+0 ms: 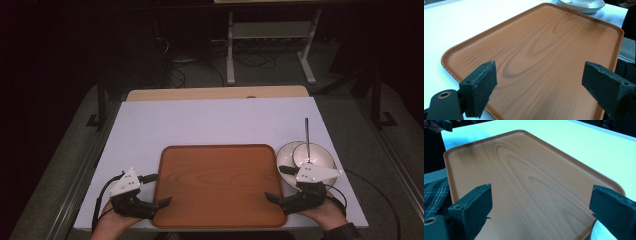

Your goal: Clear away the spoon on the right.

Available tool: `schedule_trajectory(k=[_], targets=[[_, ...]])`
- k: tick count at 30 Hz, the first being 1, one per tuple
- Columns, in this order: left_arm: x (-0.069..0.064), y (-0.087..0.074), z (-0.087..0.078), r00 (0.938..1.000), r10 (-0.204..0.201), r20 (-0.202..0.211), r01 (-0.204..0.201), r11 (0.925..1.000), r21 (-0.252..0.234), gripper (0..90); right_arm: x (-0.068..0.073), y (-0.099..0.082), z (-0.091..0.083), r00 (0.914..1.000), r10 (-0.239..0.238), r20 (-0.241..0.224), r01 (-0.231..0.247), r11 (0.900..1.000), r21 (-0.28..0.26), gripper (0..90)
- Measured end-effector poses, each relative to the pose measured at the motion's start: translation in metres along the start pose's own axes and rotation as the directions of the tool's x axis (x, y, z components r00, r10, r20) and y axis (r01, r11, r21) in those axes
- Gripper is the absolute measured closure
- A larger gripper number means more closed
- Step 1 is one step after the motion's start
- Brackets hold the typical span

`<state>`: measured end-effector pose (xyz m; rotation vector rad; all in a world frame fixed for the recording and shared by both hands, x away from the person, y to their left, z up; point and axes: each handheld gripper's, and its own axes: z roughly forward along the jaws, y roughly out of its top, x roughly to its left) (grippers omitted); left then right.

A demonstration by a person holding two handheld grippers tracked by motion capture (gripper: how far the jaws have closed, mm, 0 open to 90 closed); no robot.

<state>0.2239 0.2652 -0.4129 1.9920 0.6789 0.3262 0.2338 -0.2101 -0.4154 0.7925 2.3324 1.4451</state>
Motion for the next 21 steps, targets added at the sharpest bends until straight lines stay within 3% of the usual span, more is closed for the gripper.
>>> schedule_trajectory(k=[21], targets=[[0.0056, -0.0006, -0.0087, 0.9993, -0.038, -0.009, 0.037, 0.9979, -0.054, 12.3, -0.0076, 0.0098, -0.0037, 0.9994, 0.003, 0.034, -0.002, 0.9995, -0.031, 5.1]])
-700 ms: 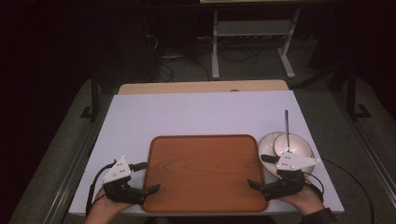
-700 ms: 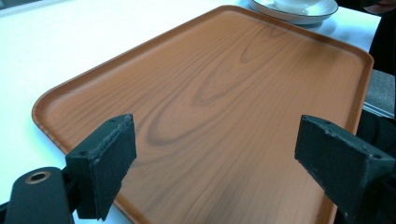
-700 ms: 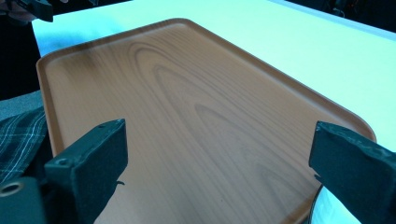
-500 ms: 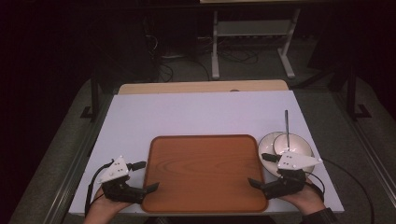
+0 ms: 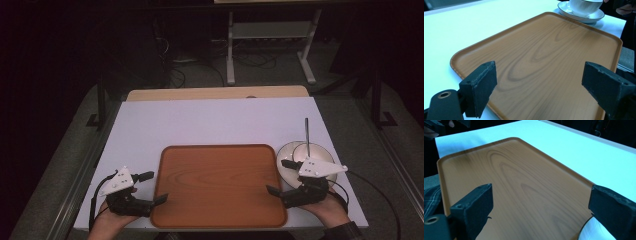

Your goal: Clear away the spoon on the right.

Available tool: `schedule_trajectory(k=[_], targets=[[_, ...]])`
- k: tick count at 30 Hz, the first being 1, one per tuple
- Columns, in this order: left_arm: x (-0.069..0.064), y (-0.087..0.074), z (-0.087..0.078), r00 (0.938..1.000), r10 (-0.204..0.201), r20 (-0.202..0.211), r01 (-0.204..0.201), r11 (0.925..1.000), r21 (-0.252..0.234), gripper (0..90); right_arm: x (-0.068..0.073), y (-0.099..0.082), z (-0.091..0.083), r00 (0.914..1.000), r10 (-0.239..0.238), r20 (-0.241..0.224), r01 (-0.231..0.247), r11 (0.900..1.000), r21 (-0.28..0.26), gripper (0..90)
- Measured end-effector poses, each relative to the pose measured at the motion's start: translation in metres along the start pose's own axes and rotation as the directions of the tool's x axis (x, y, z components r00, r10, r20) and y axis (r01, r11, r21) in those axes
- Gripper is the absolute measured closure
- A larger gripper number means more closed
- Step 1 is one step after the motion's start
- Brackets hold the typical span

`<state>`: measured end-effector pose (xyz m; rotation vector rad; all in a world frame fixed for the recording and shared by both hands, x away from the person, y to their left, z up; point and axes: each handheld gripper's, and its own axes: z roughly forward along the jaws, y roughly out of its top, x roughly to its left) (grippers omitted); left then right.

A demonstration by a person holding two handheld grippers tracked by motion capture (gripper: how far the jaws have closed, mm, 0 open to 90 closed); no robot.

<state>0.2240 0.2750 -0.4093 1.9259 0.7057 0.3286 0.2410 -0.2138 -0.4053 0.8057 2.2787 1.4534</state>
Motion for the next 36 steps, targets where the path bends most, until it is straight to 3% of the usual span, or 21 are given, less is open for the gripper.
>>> schedule_trajectory(k=[14, 21, 36], targets=[[0.002, 0.001, 0.0, 0.9998, 0.013, -0.017, -0.013, 0.9999, 0.004, 12.3, -0.007, 0.012, 0.0, 0.9998, -0.012, 0.016, 0.012, 0.9996, -0.024, 6.1], [0.009, 0.002, -0.007, 0.9986, 0.014, -0.05, -0.014, 0.9998, -0.015, 12.4, -0.014, 0.019, 0.0, 0.9995, -0.008, 0.03, 0.009, 0.9992, -0.04, 6.1], [0.009, 0.001, -0.009, 0.9987, 0.01, -0.051, -0.011, 0.9998, -0.017, 12.4, -0.029, 0.029, 0.004, 0.998, 0.006, 0.064, -0.002, 0.9986, -0.053, 6.1]])
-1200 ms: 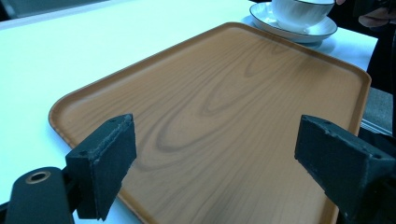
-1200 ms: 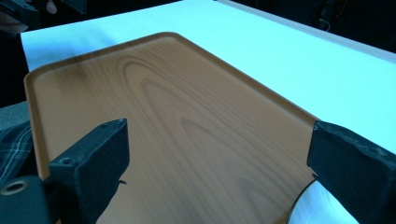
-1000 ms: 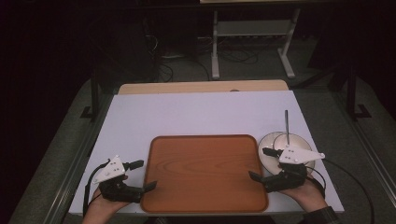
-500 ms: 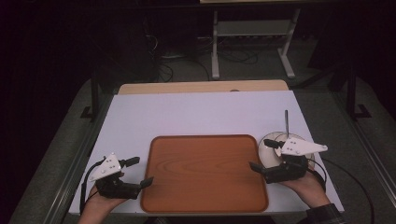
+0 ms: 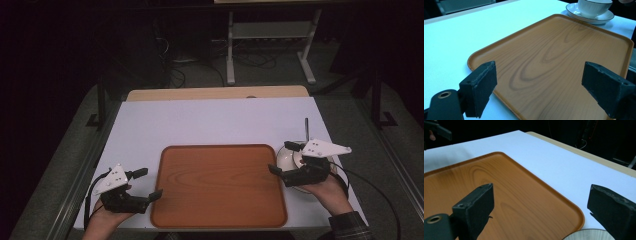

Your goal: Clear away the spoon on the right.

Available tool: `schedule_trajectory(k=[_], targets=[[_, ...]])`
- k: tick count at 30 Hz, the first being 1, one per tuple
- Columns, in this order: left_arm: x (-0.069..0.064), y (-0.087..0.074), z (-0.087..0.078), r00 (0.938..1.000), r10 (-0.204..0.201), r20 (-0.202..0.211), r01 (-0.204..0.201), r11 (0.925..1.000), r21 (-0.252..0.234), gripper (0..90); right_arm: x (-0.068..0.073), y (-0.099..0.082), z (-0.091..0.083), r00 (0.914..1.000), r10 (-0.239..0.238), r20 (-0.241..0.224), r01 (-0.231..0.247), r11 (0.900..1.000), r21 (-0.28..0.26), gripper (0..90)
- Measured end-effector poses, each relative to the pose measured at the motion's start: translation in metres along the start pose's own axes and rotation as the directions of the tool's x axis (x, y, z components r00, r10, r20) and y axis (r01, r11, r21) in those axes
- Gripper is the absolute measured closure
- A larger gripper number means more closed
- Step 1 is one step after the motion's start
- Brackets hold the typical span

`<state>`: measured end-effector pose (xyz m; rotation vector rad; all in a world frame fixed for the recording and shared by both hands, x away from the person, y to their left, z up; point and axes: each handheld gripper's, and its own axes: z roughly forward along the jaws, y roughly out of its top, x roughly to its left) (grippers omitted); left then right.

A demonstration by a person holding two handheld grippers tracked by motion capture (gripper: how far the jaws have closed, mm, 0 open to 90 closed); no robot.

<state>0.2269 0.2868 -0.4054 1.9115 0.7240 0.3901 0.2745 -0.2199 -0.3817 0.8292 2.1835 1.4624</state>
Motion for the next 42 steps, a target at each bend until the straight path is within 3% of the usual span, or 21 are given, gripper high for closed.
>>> schedule_trajectory(k=[19, 28, 38, 42], targets=[[0.001, 0.0, 0.0, 1.0, -0.006, 0.006, 0.006, 1.0, -0.002, 12.5, -0.028, 0.014, 0.005, 0.9989, 0.015, 0.044, -0.015, 0.9999, -0.003, 6.9], [0.0, 0.0, -0.001, 1.0, 0.001, 0.006, -0.001, 1.0, -0.003, 12.6, -0.04, 0.02, 0.008, 0.9982, 0.028, 0.054, -0.029, 0.9995, 0.017, 14.1], [0.0, 0.0, -0.001, 1.0, 0.003, 0.007, -0.003, 1.0, -0.002, 12.6, -0.058, 0.025, 0.013, 0.9953, 0.056, 0.079, -0.063, 0.9949, 0.079, 31.7], [0.0, 0.0, -0.001, 0.9999, 0.01, 0.005, -0.01, 1.0, 0.0, 12.6, -0.062, 0.026, 0.014, 0.9938, 0.048, 0.1, -0.058, 0.9939, 0.094, 44.4]])
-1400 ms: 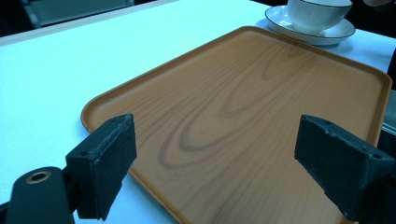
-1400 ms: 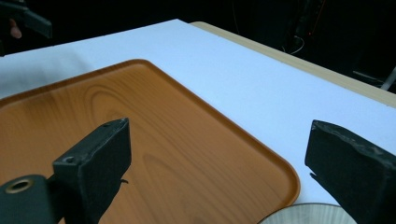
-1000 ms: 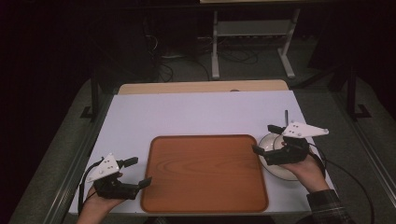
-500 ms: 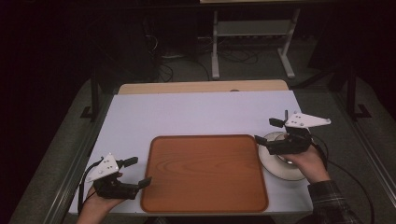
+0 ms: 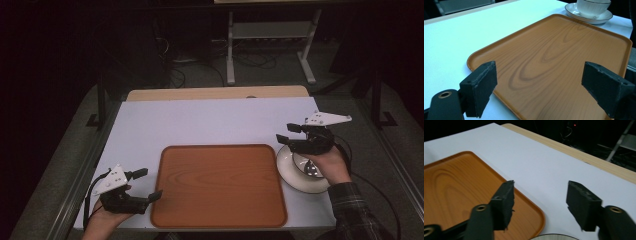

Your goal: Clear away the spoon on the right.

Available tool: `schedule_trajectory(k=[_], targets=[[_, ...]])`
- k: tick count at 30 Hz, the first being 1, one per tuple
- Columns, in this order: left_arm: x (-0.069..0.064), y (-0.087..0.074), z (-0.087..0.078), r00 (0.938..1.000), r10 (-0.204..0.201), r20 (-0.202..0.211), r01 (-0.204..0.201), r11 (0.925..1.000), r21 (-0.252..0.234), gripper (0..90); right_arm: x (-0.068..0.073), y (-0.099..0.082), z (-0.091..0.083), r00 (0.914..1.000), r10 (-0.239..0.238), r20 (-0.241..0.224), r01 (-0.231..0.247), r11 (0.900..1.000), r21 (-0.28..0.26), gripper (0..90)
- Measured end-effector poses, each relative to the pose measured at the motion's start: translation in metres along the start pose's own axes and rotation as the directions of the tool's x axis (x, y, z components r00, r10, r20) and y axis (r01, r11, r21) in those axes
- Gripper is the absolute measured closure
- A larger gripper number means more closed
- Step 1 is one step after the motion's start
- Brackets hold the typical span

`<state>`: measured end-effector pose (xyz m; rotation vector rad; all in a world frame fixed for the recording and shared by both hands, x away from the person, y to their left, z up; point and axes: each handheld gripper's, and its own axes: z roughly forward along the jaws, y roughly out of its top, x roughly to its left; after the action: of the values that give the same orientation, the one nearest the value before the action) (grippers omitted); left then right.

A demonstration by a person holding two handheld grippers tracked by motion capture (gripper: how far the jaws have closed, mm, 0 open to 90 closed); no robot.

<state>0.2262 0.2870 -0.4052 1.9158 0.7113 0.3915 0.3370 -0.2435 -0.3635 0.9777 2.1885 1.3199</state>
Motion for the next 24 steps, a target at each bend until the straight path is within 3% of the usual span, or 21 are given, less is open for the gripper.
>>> schedule_trajectory(k=[2, 3, 4, 12, 19, 24], targets=[[0.0, 0.0, 0.0, 1.0, -0.001, -0.001, 0.001, 1.0, 0.001, 12.6, -0.002, 0.001, 0.0, 0.9999, 0.001, 0.013, -0.001, 1.0, -0.001, 52.1], [0.0, 0.0, 0.0, 1.0, -0.003, -0.001, 0.003, 1.0, 0.0, 12.7, -0.005, 0.001, 0.001, 0.9998, -0.002, 0.017, 0.002, 1.0, -0.002, 60.9], [0.0, 0.0, 0.0, 1.0, -0.004, -0.001, 0.004, 1.0, 0.0, 12.7, -0.005, 0.001, 0.001, 0.9998, -0.002, 0.017, 0.002, 1.0, -0.002, 60.9], [0.001, -0.001, 0.0, 1.0, -0.007, -0.004, 0.007, 1.0, 0.003, 12.7, -0.02, 0.001, 0.002, 0.9996, 0.012, 0.025, -0.013, 0.9995, 0.028, 88.3], [0.001, -0.001, 0.0, 1.0, -0.009, -0.004, 0.009, 1.0, 0.002, 12.7, -0.034, -0.003, 0.006, 0.9965, 0.03, 0.078, -0.035, 0.9973, 0.065, 89.3], [0.001, -0.002, 0.0, 1.0, -0.009, -0.003, 0.009, 1.0, 0.003, 12.8, -0.044, -0.007, 0.005, 0.9891, 0.044, 0.141, -0.056, 0.9948, 0.085, 89.3]])
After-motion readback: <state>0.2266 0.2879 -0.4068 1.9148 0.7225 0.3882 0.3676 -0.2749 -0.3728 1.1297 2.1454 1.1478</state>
